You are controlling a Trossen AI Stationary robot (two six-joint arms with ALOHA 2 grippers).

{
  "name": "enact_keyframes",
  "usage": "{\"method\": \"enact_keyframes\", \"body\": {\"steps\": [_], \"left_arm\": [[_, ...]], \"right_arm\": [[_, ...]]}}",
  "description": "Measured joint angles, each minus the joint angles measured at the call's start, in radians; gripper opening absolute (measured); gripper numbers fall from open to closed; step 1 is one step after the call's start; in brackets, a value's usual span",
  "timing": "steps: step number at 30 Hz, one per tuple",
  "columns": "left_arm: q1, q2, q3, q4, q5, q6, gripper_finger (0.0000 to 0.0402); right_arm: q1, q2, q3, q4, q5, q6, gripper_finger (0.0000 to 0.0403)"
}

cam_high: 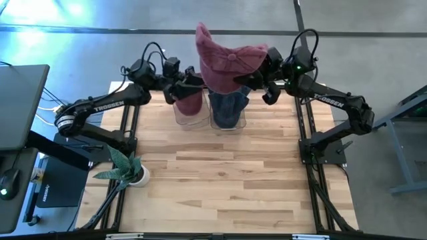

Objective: Pick & Place hat
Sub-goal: Put the red cap into the left bin

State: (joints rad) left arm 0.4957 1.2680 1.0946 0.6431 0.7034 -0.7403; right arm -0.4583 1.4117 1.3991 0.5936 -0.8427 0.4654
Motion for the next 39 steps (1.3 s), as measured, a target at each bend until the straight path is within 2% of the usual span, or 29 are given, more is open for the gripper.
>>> {"method": "enact_keyframes", "body": {"steps": [2, 5, 9, 14, 19, 26, 27, 30, 33, 37, 39], "left_arm": [[-0.021, 0.012, 0.001, 0.017, -0.05, 0.001, 0.0269], [-0.053, 0.041, 0.028, 0.027, -0.098, 0.002, 0.0276], [-0.094, 0.097, 0.083, 0.101, -0.076, 0.02, 0.0272], [-0.104, 0.105, 0.146, 0.096, -0.056, 0.044, 0.0257], [-0.104, 0.105, 0.172, 0.026, -0.015, 0.105, 0.0198], [-0.103, 0.106, 0.172, 0.01, 0.068, 0.172, 0.0031], [-0.104, 0.106, 0.172, 0.0, 0.075, 0.18, 0.0017], [-0.113, 0.105, 0.172, -0.033, 0.075, 0.201, 0.002], [-0.116, 0.105, 0.172, -0.07, 0.073, 0.224, 0.0018], [-0.11, 0.105, 0.173, -0.174, 0.069, 0.261, 0.0005], [-0.103, 0.102, 0.173, -0.217, 0.075, 0.261, 0.0008]], "right_arm": [[0.0, 0.0, 0.0, -0.01, 0.002, -0.001, 0.001], [0.0, 0.0, 0.0, -0.015, 0.001, -0.002, 0.0009], [0.0, 0.0, 0.0, -0.037, -0.007, 0.001, 0.0013], [0.0, 0.0, 0.0, -0.057, -0.027, 0.005, 0.0011], [0.0, 0.0, 0.0, -0.067, -0.038, 0.007, 0.0012], [0.001, 0.0, 0.0, -0.135, -0.048, 0.006, 0.0017], [0.001, 0.0, 0.0, -0.144, -0.057, 0.009, 0.0018], [-0.003, 0.0, 0.0, -0.18, -0.081, 0.048, 0.0032], [-0.036, 0.0, 0.0, -0.248, -0.143, 0.096, 0.0068], [-0.118, 0.001, 0.0, -0.332, -0.317, 0.222, 0.0127], [-0.168, 0.0, 0.0, -0.36, -0.42, 0.279, 0.0143]]}}
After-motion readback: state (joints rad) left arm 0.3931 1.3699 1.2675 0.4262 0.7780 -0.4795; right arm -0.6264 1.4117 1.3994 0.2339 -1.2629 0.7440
